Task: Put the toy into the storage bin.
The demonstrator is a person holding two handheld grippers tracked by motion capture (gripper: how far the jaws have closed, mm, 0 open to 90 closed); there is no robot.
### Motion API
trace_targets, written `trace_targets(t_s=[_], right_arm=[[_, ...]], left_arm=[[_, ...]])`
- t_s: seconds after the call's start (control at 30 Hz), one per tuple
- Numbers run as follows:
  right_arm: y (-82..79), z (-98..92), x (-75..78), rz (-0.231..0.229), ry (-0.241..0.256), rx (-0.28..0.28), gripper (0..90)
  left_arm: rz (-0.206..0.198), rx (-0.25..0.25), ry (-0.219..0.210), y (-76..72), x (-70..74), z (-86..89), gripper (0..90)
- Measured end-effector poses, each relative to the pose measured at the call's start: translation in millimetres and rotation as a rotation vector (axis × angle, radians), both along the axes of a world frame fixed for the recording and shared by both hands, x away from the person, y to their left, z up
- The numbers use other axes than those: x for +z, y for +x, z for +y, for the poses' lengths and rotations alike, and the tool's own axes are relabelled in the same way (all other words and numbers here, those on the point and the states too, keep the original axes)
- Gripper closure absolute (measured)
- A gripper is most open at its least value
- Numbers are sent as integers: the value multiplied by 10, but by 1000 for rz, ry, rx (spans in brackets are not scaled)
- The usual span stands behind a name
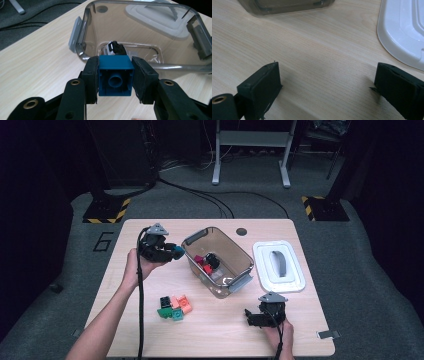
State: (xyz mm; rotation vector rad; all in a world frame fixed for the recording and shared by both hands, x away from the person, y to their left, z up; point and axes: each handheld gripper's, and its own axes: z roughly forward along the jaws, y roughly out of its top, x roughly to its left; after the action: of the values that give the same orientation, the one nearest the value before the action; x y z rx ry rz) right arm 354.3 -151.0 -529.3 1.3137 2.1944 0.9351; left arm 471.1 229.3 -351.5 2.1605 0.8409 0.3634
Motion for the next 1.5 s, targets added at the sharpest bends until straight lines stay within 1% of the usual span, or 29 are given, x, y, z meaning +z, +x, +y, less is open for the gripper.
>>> trace_targets(t_s=[0.07, 0.1, 0.27, 0.4, 0.53, 0.57, 0.63, 0.73, 0.97, 1.07, 1.23, 1.37, 1.43, 1.5], right_arm=[[0, 6, -1, 0, 5, -7, 59], [0, 1, 0, 0, 1, -1, 59], [0, 10, -1, 0, 8, -11, 59], [3, 9, -1, -3, 6, -9, 59], [3, 9, -1, -3, 6, -9, 59], [3, 9, -1, -3, 6, -9, 59], [3, 9, -1, -3, 6, -8, 59], [3, 9, -1, -3, 6, -8, 59], [4, 10, -2, -3, 7, -8, 59], [4, 10, -2, -3, 7, -7, 59], [4, 10, -1, -2, 7, -8, 59], [4, 9, -1, -3, 7, -7, 59], [4, 10, -2, -2, 7, -8, 59], [3, 9, -2, -3, 6, -7, 59]], left_arm=[[-6, -7, 2, 24, 31, -56, 593], [-8, -8, -1, 29, 40, -81, 593], [-10, -38, 17, 58, 105, -257, 593], [-3, -57, 27, 88, 118, -366, 593], [13, -67, 15, 101, 103, -469, 593], [14, -70, 23, 101, 104, -488, 593], [18, -79, 26, 103, 98, -548, 593], [27, -91, 22, 122, 74, -614, 593], [56, -115, 46, 130, 8, -773, 592], [79, -129, 60, 120, -37, -840, 592], [99, -148, 84, 111, -122, -915, 592], [125, -161, 105, 107, -191, -961, 592], [129, -167, 111, 104, -214, -982, 592], [141, -176, 109, 103, -246, -1009, 592]])
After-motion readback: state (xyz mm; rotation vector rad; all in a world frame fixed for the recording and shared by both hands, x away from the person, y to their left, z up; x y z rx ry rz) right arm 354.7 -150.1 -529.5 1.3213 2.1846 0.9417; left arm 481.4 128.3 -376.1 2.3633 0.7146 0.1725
